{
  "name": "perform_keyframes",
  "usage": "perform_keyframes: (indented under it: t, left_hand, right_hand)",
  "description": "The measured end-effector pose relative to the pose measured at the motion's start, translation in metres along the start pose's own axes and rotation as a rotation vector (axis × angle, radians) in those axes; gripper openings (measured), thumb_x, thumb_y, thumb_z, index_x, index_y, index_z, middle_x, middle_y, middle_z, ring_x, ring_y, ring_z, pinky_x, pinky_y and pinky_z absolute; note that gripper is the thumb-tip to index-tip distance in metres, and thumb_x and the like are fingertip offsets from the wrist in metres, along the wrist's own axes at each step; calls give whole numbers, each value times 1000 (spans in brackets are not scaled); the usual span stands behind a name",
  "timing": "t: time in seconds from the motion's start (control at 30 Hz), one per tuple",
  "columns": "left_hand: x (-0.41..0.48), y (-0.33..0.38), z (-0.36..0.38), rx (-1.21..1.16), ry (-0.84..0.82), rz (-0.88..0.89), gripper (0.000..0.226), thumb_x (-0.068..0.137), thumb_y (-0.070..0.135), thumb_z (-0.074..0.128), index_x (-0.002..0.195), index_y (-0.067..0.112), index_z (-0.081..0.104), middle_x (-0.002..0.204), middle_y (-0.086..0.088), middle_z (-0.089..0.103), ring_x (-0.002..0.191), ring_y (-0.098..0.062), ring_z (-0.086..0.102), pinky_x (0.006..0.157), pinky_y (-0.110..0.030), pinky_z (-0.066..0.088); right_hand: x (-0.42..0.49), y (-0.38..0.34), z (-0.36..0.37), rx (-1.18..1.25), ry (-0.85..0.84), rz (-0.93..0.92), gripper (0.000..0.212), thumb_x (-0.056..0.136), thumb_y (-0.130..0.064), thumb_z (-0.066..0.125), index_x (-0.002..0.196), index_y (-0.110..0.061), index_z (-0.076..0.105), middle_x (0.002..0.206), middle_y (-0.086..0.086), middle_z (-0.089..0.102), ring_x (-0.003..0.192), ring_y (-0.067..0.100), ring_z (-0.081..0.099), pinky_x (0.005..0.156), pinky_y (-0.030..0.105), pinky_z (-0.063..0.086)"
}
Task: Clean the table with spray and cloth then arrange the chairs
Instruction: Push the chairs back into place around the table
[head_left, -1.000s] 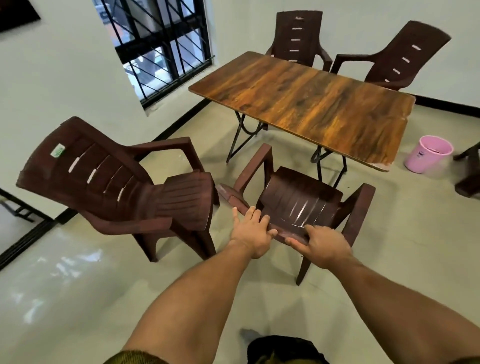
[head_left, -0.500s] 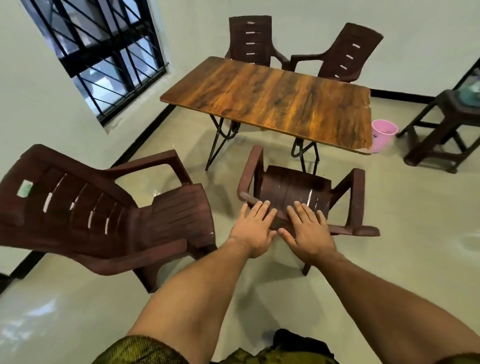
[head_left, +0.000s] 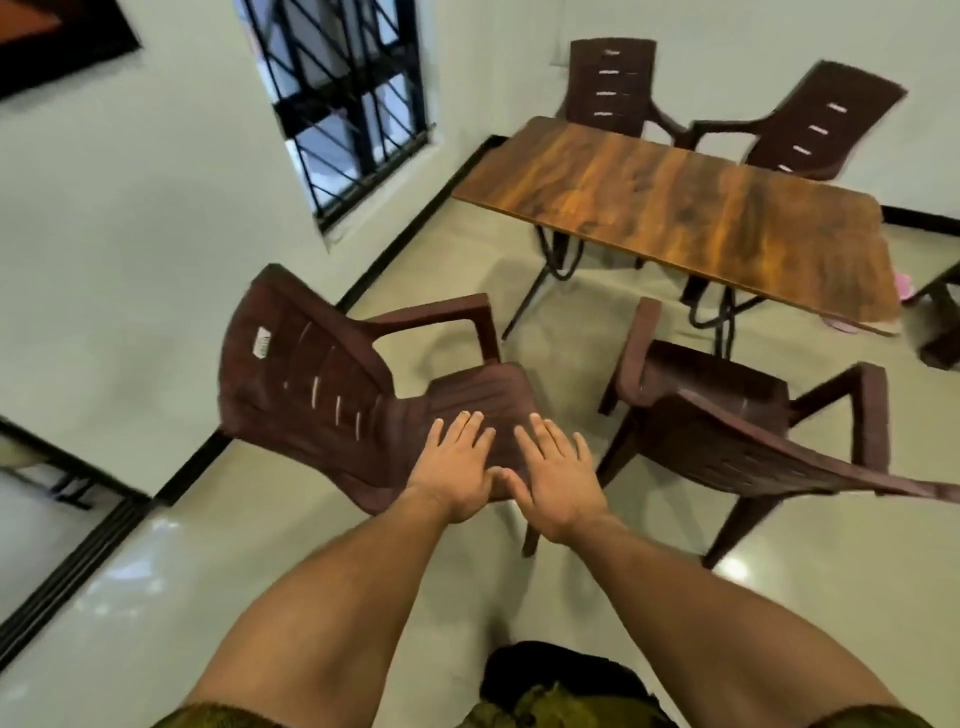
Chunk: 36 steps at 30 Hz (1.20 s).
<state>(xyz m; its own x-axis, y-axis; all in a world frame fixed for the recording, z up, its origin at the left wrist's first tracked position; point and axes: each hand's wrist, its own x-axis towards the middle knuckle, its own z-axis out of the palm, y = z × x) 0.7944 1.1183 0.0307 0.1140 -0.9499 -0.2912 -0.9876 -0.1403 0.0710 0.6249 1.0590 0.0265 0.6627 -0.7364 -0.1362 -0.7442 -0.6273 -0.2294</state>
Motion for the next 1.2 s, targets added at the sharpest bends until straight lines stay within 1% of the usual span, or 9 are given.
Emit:
perform_keyframes:
  t: [0.3,0.43,0.53,0.67,0.8,0.9,0.97,1.03,1.2]
  left_hand:
    - [-40,-218,-10,3,-29,-342,64,106,50,23,161,19,15,170,-5,5,156,-22,-4,126,-49,-2]
    - [-46,-292,-17,38,-83,-407,63,106,49,23,161,18,15,170,-4,5,157,-21,-3,126,-50,-1]
    - [-35,-338,-27,63,-97,-333,58,107,40,26,161,21,16,170,0,4,156,-17,-3,126,-49,-1]
    - [-14,-377,-37,142,-110,-201,59,104,30,31,161,20,19,170,-1,5,156,-17,-2,126,-51,2]
    - [9,-408,-41,170,-71,-84,52,106,33,27,156,18,31,169,-4,15,157,-18,1,126,-52,3]
    - [27,-426,-44,179,-36,2,51,107,35,22,149,15,43,163,-5,31,155,-19,12,126,-48,4]
    - [39,-435,-47,193,-41,68,50,107,36,22,143,15,50,156,-3,44,152,-18,23,126,-45,5]
    - [47,-444,-51,204,-57,124,49,108,35,23,138,14,54,148,-3,52,148,-19,31,126,-45,6]
    - [51,-451,-53,196,-72,197,48,108,35,24,130,15,61,140,-4,59,146,-20,34,126,-46,5]
  right_hand:
    - [134,-178,53,97,-71,-225,73,97,-65,11,159,-25,14,168,2,5,154,19,1,124,50,4]
    - [183,-250,60,206,-88,-277,72,99,-66,14,159,-26,14,168,2,5,154,19,1,124,49,2]
    - [217,-300,64,283,-131,-289,66,102,-59,18,159,-25,13,168,5,7,153,25,9,124,49,8]
    - [243,-340,70,443,-173,-219,59,106,-41,25,159,-19,12,166,12,16,145,31,33,116,46,32]
    - [258,-356,71,606,-157,-91,55,105,-42,27,156,-24,18,148,7,49,121,30,58,100,46,47]
    - [259,-365,66,628,-91,-38,45,104,-37,34,148,-26,32,135,3,59,112,25,61,94,42,50]
    - [260,-374,68,639,-63,37,34,101,-33,40,135,-27,43,124,0,63,106,25,63,87,41,51]
    - [260,-388,69,656,-40,131,32,96,-36,44,127,-30,46,116,-2,66,100,24,64,83,43,53]
    - [255,-435,85,464,-9,395,46,103,-38,32,146,-23,37,131,10,57,113,35,58,90,47,48]
